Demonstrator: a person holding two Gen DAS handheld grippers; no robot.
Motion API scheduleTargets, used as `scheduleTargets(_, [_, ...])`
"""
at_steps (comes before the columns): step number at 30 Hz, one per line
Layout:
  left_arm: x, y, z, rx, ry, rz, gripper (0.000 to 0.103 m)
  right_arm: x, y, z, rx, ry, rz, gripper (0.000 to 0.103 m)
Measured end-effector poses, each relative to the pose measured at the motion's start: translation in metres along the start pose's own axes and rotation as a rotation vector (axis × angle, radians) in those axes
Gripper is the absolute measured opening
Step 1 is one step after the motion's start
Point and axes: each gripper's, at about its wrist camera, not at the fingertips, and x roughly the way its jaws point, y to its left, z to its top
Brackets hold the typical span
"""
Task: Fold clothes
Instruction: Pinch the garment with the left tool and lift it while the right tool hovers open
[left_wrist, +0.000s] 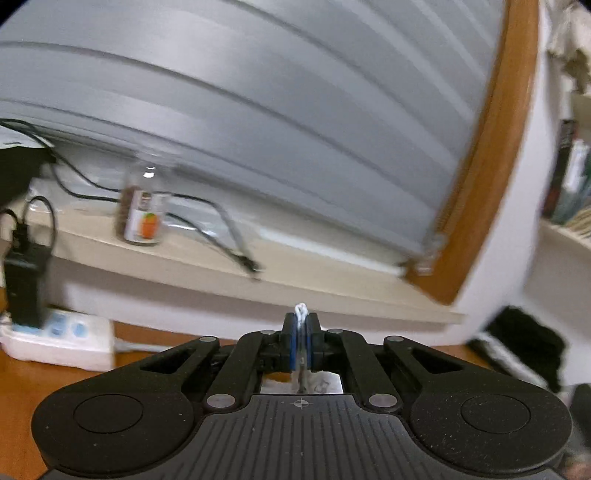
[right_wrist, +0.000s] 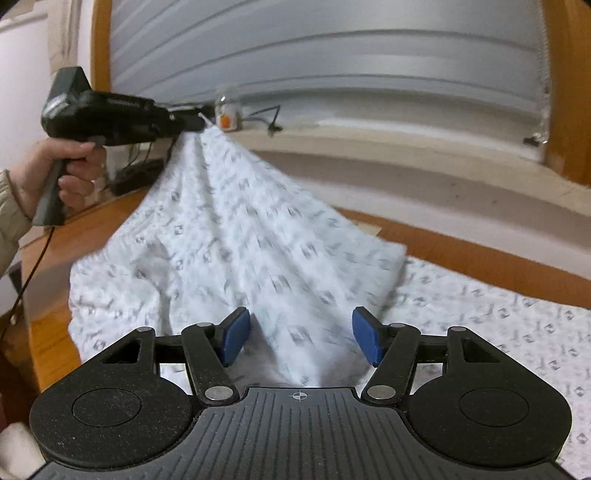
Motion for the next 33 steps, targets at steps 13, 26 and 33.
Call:
scheduleTargets(13, [0.0, 0.029, -0.043, -0.049, 0.13, 0.14, 0.058, 0.002, -0.012, 0.01, 0.017, -0.02, 0.0, 0.062])
scheduleTargets(26, [-0.087, -0.029, -0.1, -0.036, 0.198, 0.065, 0.073, 0.067, -0.039, 0.042, 0.048, 0.097, -0.045, 0.062])
scheduleTargets(33, [-0.099, -0.047, -0.121, 0.016, 0.232, 0.035, 0.063, 0.072, -0.035, 0.031, 0.054, 0.119, -0.038, 0.064])
